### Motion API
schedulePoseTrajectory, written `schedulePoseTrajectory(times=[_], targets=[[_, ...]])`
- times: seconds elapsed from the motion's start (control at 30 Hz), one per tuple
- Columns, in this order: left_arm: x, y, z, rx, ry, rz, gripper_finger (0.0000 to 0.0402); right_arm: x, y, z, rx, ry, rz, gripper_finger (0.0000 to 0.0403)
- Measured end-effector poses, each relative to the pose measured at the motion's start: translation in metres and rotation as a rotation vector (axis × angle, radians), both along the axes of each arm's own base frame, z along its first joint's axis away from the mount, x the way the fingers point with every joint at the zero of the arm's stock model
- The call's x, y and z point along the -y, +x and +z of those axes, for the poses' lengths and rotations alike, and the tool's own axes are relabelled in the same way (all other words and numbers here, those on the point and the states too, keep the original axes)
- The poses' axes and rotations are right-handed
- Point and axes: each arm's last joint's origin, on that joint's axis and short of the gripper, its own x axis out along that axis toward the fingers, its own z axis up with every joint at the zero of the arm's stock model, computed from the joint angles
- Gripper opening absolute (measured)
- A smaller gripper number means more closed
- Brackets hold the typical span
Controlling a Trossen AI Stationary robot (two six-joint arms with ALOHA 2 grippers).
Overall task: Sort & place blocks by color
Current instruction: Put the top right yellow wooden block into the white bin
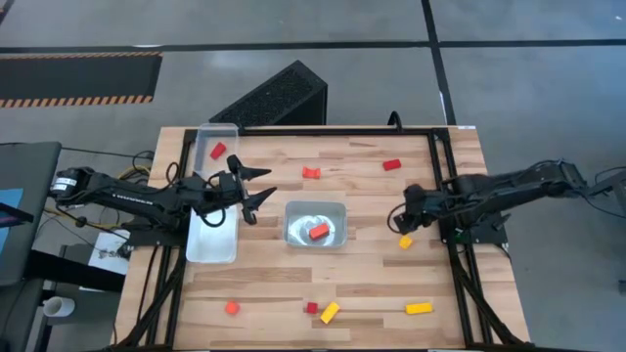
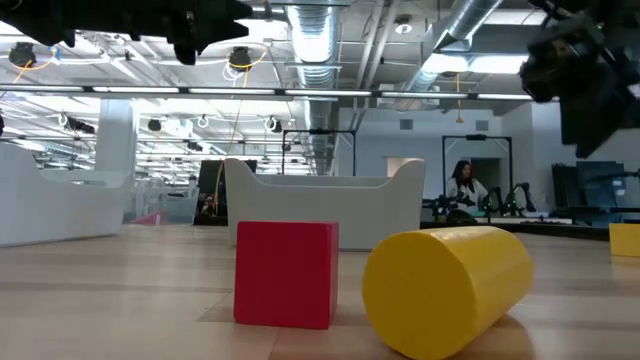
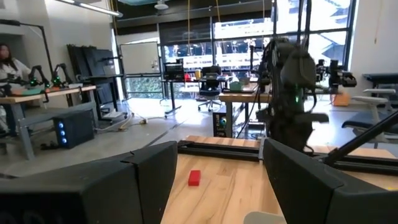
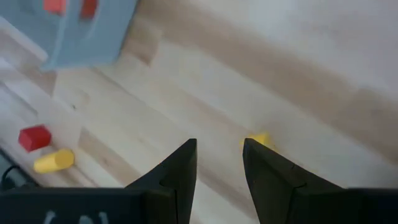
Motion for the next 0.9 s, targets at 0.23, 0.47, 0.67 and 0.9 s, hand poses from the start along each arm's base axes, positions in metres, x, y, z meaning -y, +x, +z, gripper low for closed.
schedulePoseTrajectory(times=[0.23,0.47,0.67,0.9], targets=[[0.0,0.0,0.0,-0.006,0.003,0.007,0.0229,0.006,-0.005,0.003,-0.058,-0.076,-0.019,0.0154],[0.0,0.0,-0.001,-0.011,0.007,0.007,0.0229,0.004,-0.008,-0.009,-0.09,-0.098,0.041,0.0155],[0.0,0.0,-0.001,-0.018,0.008,0.007,0.0229,0.002,-0.003,-0.015,-0.034,-0.101,0.073,0.0206],[0.0,0.0,-0.002,-0.019,0.007,0.007,0.0229,0.002,-0.002,-0.025,-0.068,-0.097,0.059,0.0301]])
